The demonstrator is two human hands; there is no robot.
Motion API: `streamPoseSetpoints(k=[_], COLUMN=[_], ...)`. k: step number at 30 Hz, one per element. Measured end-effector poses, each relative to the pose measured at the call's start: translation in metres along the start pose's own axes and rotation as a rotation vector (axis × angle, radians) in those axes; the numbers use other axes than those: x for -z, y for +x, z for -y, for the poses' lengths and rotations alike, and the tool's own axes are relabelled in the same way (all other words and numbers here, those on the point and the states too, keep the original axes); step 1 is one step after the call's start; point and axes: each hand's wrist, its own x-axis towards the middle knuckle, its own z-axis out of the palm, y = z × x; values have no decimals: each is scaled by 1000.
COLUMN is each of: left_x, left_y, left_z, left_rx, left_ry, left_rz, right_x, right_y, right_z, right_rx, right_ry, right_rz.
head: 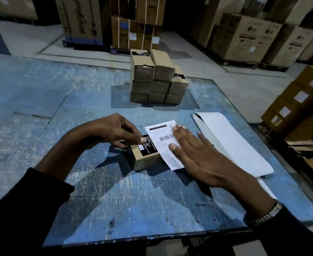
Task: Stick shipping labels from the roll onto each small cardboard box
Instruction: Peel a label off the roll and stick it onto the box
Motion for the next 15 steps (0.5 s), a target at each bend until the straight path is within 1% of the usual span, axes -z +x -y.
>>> streamPoseSetpoints(k=[3, 5, 8, 9, 11, 13, 15], left_x=[-4, -5, -5, -4, -2, -1, 0], left_y=[0, 0, 1, 2, 4, 4, 4], left_z=[-1, -2, -1, 1, 4, 6, 6], left_rx=[-3, -1, 0, -8, -30, -41, -47], left_ry=[-23, -30, -35, -43, -46, -29, -17], left_rz=[1, 6, 5, 0, -7, -3, 16], right_x=[6, 13, 22, 21, 12, -1, -9], right_y=[-2, -4, -5, -4, 1, 9, 15], right_z=[-6, 3, 31, 42, 60, 68, 69], right_rx=[-55, -62, 24, 72, 147, 160, 132], right_ry=[0, -9, 39, 66, 119, 139, 144], right_rz=[6, -26, -96, -90, -24, 18, 5])
